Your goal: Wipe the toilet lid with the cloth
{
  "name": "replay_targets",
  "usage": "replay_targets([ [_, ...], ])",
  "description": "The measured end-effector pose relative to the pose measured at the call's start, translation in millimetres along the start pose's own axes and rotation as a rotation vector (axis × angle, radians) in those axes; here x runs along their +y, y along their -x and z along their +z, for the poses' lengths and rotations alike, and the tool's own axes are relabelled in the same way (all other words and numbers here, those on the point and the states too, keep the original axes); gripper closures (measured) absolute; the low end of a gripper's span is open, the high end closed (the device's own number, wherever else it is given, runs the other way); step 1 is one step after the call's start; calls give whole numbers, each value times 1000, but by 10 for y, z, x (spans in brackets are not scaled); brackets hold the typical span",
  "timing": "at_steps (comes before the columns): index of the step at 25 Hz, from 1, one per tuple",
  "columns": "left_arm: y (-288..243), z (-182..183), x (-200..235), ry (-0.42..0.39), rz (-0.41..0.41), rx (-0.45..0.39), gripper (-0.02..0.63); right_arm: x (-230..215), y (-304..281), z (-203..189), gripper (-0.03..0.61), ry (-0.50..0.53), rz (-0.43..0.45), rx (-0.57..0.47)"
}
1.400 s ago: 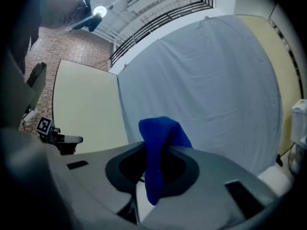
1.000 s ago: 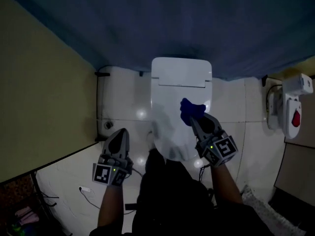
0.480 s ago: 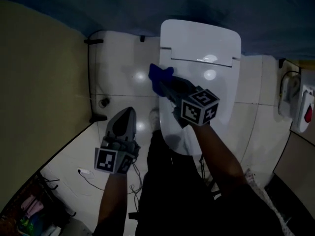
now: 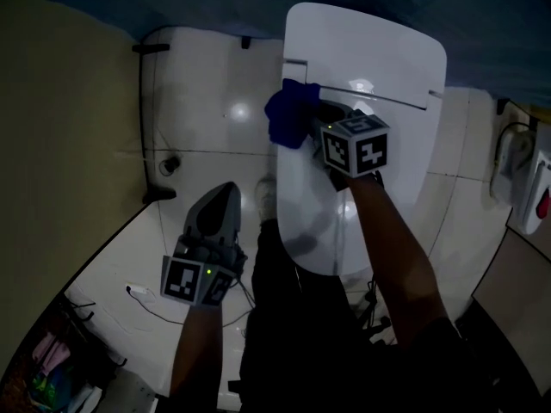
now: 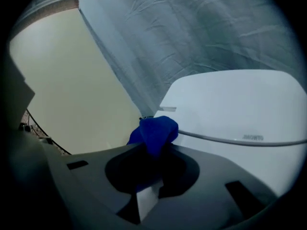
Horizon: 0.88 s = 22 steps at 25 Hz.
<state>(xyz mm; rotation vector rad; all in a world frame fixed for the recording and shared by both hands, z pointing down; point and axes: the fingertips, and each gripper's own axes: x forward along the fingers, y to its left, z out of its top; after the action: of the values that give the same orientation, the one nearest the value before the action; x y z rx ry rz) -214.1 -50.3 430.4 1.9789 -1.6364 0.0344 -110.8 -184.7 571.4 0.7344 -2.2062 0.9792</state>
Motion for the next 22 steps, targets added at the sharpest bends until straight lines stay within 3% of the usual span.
replay_targets([
  [7, -185, -238, -204, 5, -47, 45, 624, -457, 301, -84, 525, 139, -112, 12],
  [22, -505, -400, -560, -26, -96, 90, 624, -1672, 1288, -391, 523, 216, -351, 36],
])
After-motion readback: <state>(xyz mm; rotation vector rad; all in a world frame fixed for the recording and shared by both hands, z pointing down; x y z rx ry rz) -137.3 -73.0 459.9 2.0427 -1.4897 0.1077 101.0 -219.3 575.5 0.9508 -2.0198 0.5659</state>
